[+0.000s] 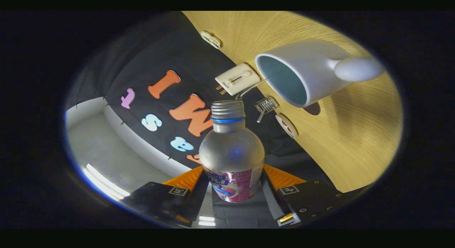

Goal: Take the bottle from table, then pour the juice into the cup, finally place the bottle on the coaster

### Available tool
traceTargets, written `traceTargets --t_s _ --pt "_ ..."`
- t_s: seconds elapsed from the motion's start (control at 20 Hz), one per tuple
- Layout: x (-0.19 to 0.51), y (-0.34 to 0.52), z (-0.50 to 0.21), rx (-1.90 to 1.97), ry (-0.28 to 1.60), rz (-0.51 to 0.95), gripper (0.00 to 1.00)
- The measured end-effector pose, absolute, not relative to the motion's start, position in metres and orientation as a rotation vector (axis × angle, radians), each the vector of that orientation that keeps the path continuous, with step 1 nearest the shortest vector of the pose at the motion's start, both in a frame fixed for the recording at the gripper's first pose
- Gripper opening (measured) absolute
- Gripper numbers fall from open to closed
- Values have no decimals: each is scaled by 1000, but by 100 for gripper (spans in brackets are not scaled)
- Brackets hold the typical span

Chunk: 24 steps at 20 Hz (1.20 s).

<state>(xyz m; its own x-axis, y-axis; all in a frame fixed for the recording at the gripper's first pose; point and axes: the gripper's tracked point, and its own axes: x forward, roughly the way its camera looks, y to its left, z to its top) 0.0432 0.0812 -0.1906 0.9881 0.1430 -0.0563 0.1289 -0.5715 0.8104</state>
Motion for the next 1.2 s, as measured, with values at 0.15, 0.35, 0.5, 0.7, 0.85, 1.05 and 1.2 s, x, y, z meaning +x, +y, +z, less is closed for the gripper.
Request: traceTargets --t_s 0.15,0.35,0.5,0.7,0.85,1.05,1.2 --pt "43 82 -187 2195 179 34 77" --pt "42 83 -187 2208 175 39 77" --pt "41 82 -185 2219 169 45 77" --pt "41 79 -177 2233 144 59 77" --pt "42 79 -179 2239 144 59 77" --pt "44 80 -179 2249 142 60 77" --pt "43 79 -180 2228 137 50 77"
